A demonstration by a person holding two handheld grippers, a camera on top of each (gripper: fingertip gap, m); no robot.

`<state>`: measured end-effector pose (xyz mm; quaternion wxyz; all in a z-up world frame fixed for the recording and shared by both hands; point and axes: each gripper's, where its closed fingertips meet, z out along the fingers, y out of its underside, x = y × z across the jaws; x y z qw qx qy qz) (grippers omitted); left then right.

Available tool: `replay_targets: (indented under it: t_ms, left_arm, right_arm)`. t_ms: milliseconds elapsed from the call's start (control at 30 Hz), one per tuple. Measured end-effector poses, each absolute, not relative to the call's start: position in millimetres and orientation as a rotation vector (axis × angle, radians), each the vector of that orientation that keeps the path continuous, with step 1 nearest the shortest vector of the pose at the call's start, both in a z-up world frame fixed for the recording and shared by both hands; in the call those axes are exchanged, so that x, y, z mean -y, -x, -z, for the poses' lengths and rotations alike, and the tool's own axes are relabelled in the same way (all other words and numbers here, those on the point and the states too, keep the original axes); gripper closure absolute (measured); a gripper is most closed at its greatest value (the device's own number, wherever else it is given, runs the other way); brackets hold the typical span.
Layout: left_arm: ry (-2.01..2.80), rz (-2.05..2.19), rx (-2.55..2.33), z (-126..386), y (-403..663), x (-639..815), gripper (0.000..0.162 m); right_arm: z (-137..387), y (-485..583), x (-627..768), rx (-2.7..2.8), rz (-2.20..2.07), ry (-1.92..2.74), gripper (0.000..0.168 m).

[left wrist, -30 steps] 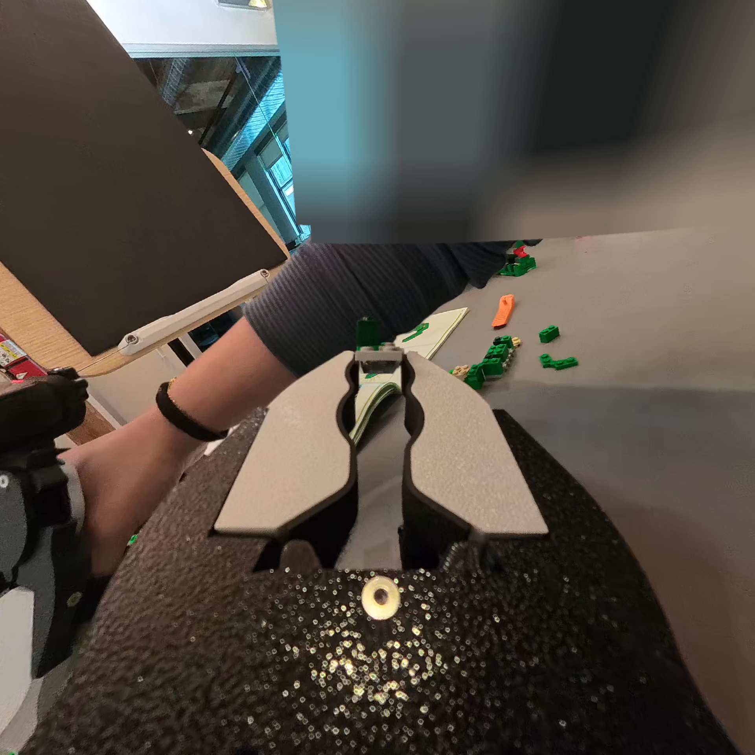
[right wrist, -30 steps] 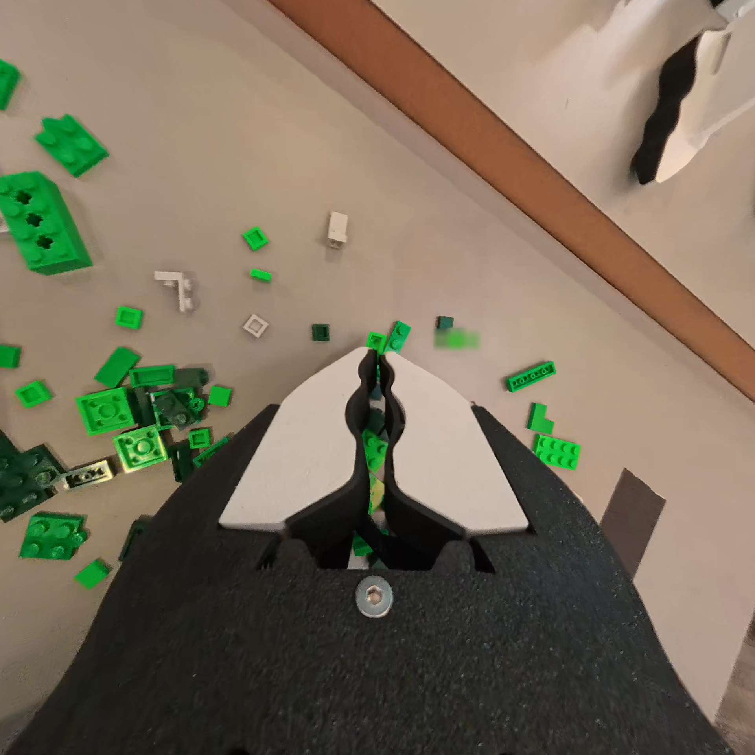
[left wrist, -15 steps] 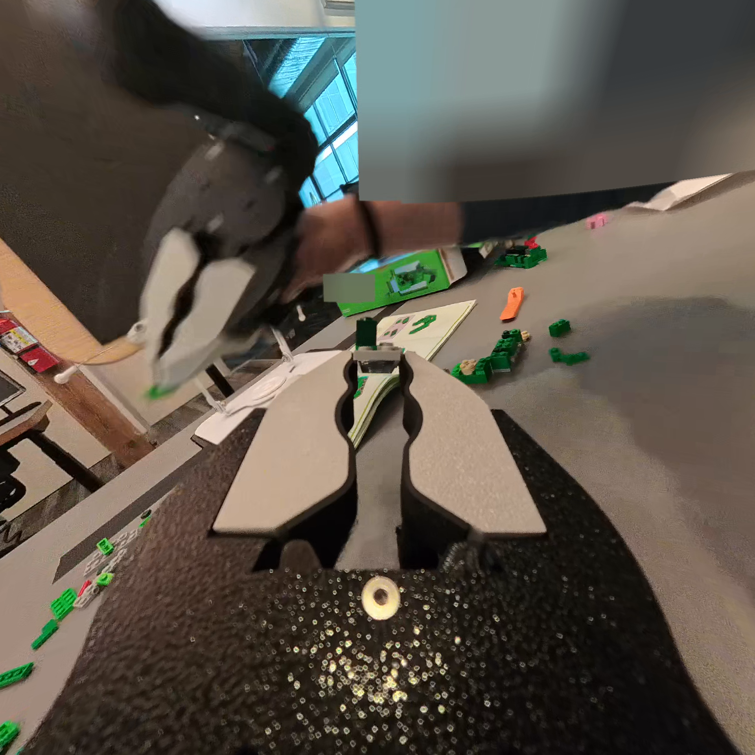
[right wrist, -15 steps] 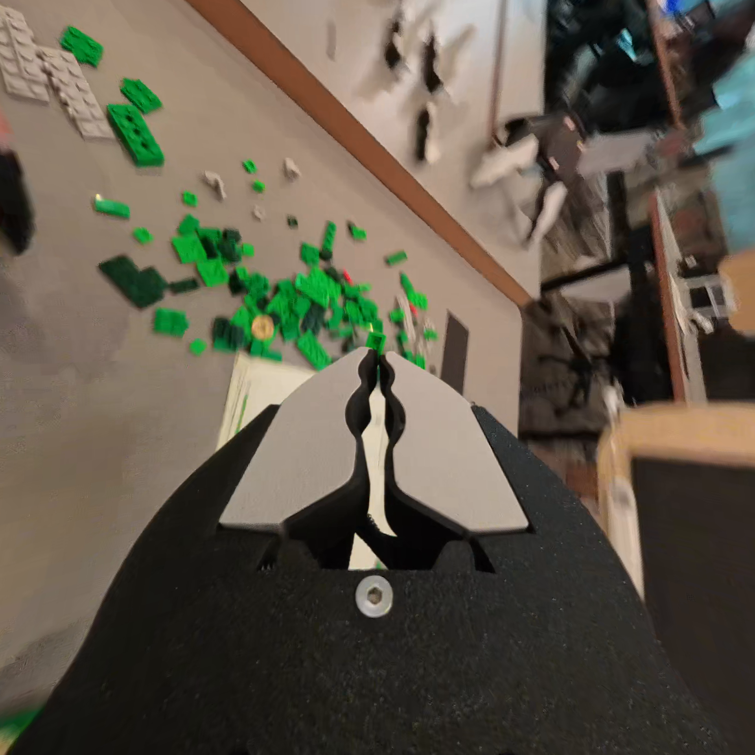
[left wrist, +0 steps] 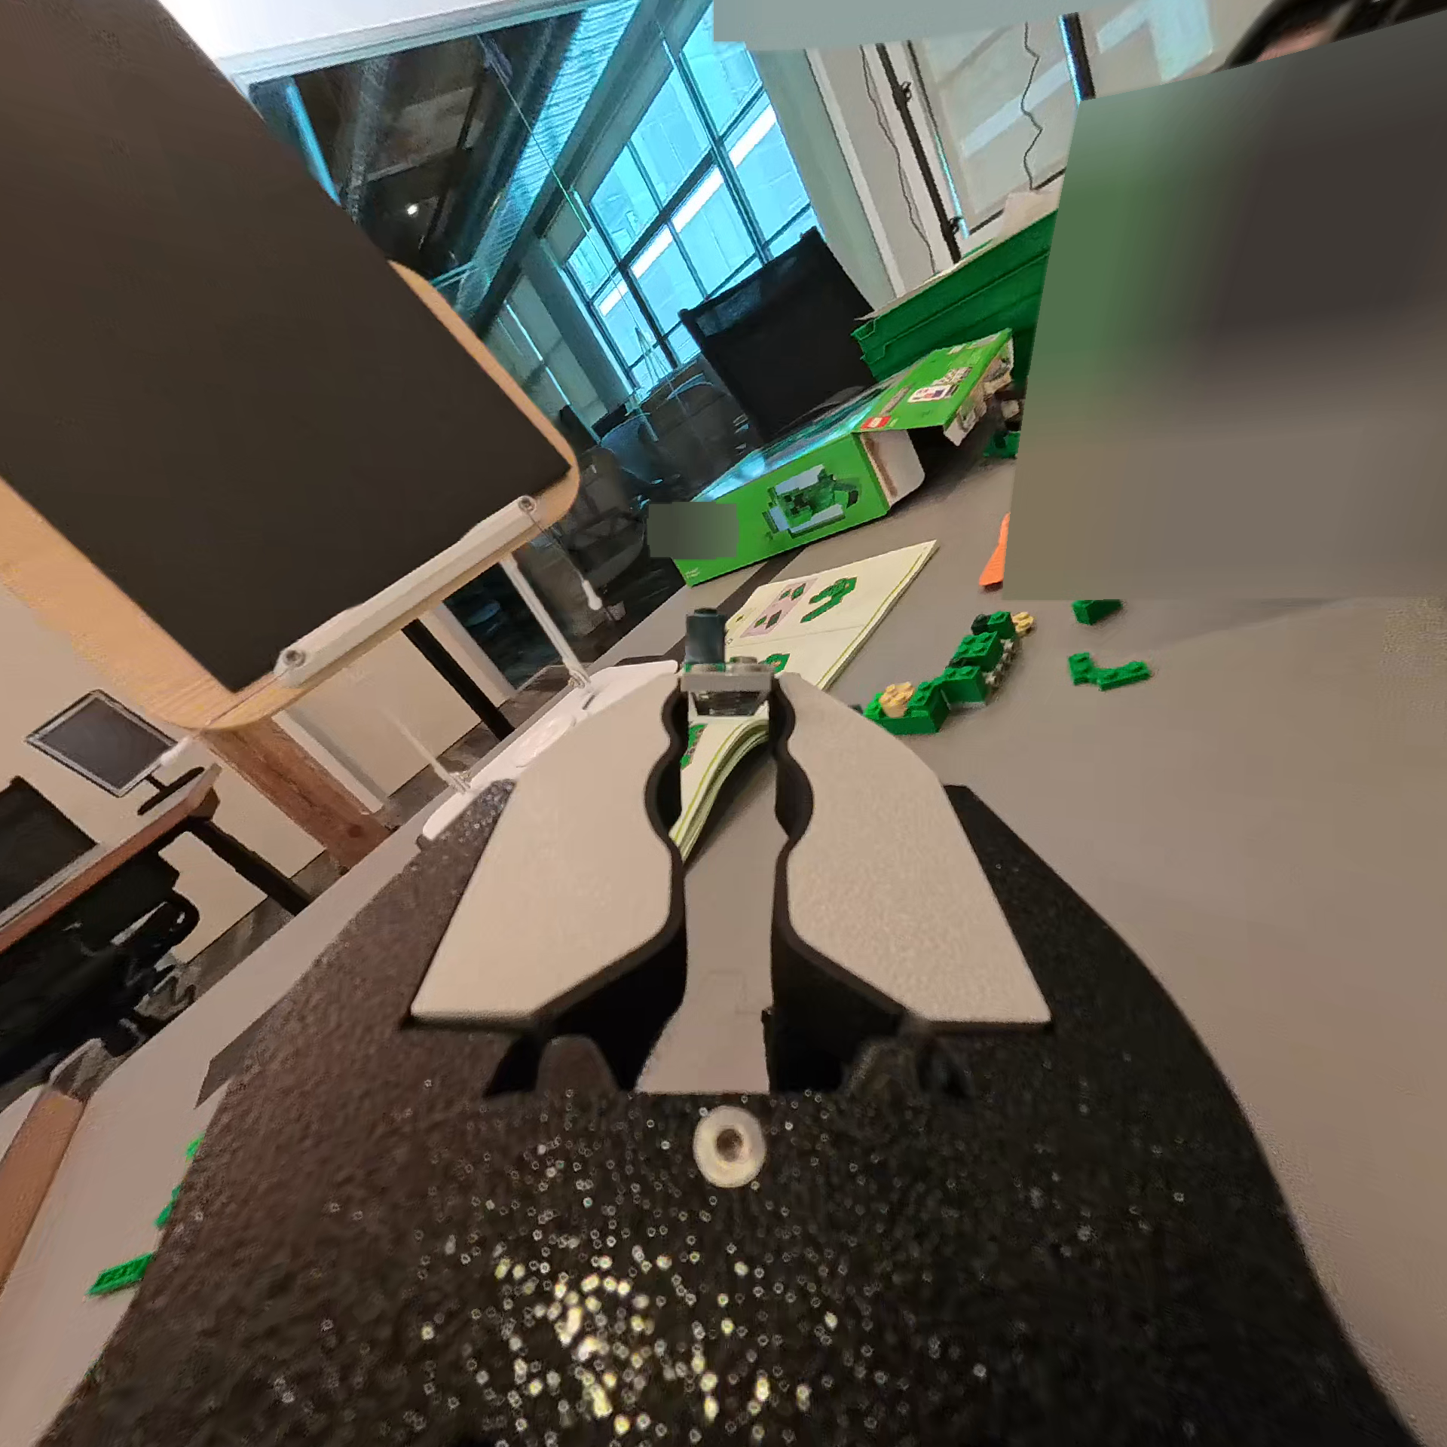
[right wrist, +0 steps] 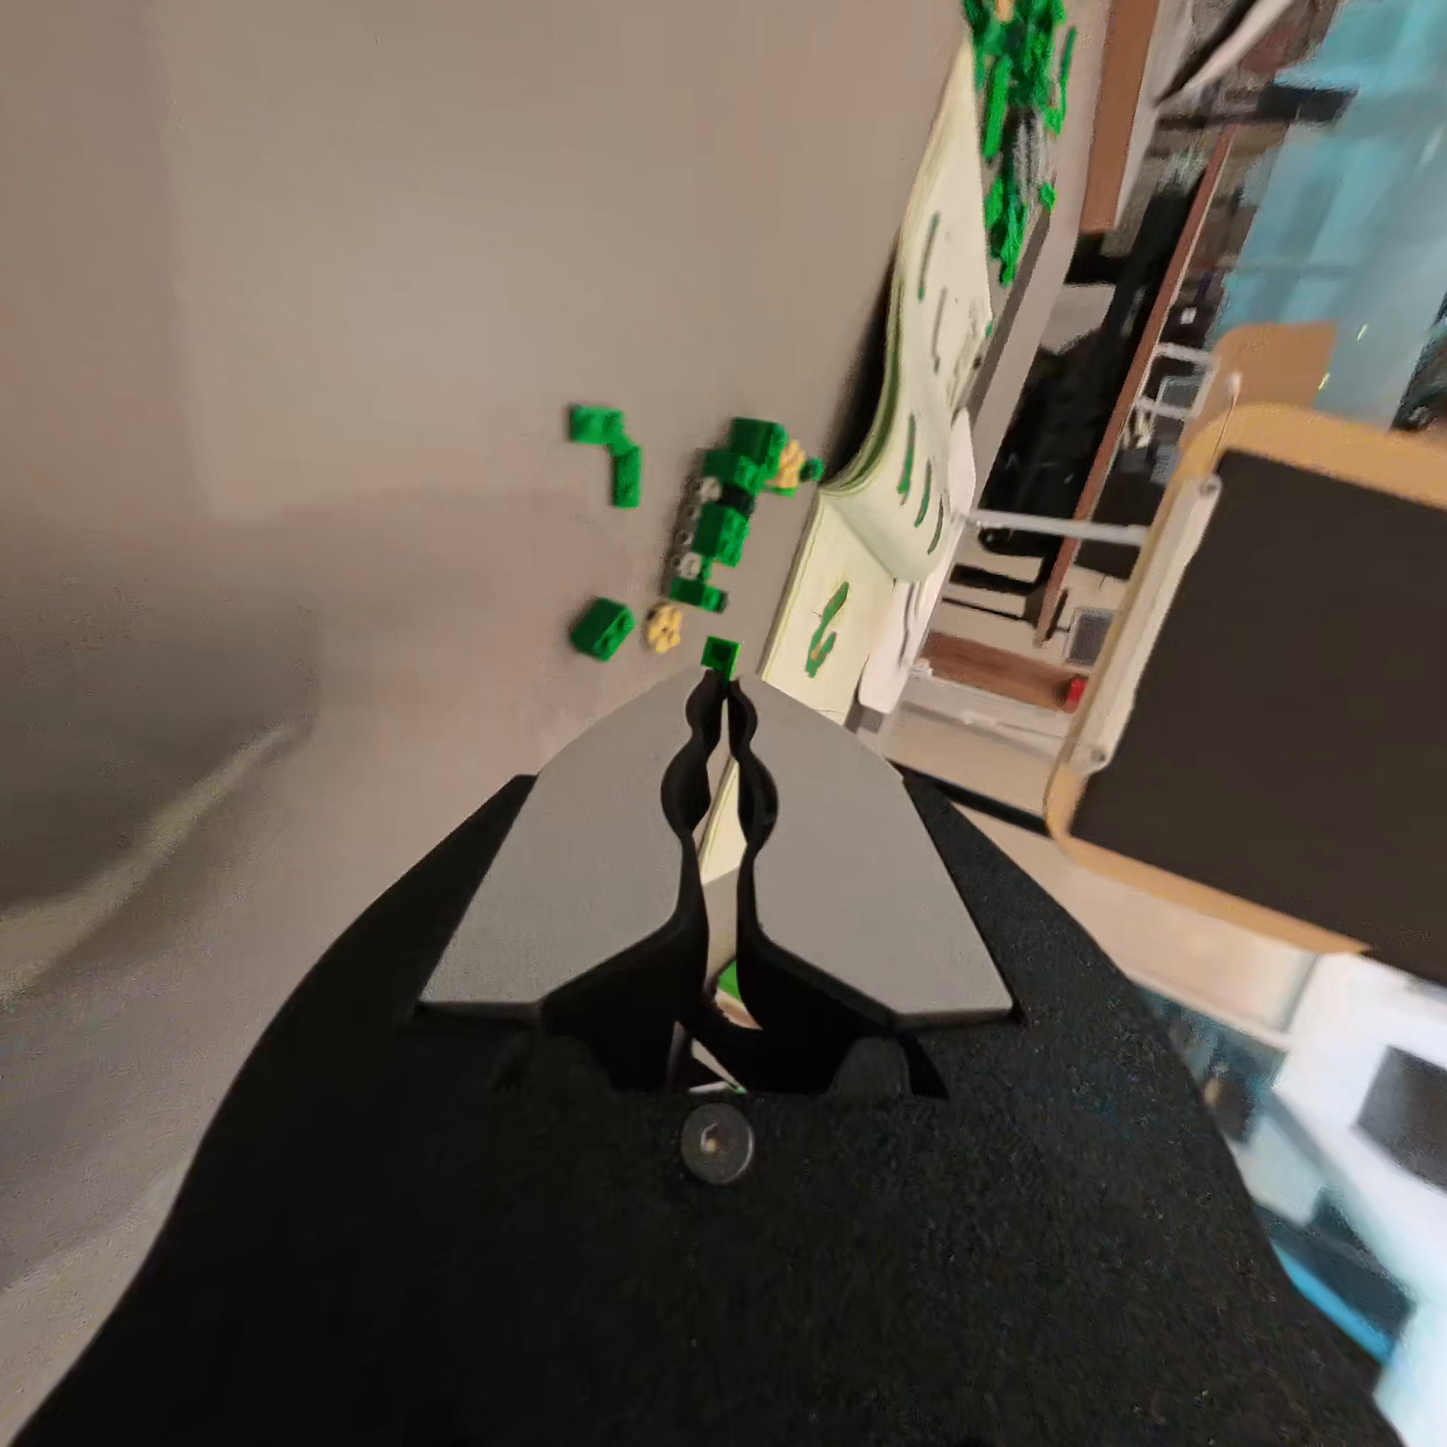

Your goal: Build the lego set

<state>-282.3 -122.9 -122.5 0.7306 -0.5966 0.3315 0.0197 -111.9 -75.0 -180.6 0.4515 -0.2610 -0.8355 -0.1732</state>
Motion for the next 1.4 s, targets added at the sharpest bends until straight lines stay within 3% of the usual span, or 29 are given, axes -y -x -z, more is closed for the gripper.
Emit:
replay_targets:
  t_ms: [400,667,800,867,1000,1233,1400]
  left_arm:
    - [1.327,-0.071,-0.67,120.7,263.8,117.8,0.144]
    - [1.333,-0.06,-0.645,120.3,267.6,116.8,0.143]
    - [1.328,-0.041,-0.652,120.2,266.0,118.1,0.143]
    - [1.325,-0.033,-0.65,119.5,265.8,118.3,0.143]
    - [1.329,-0.023,-0.66,120.9,264.1,118.0,0.143]
    - [1.328,-0.007,-0.669,121.7,262.7,119.6,0.143]
    - [1.326,0.009,-0.674,121.8,261.5,120.2,0.144]
  right_arm:
    - [214.7,93.2,93.1,2.209,0.562,0.119,0.166]
    - [220.8,84.3,103.4,2.242,0.482,0.021,0.153]
    - [211.6,73.7,99.7,2.242,0.285,0.317,0.153]
    - [208.0,69.9,103.6,2.228,-0.011,0.658,0.159]
    - [188.6,81.9,110.8,2.03,-0.524,1.088,0.156]
    - [219.6,82.9,107.0,2.174,-0.584,1.345,0.145]
    - [222.0,74.3,119.5,2.266,-0.649,1.366,0.153]
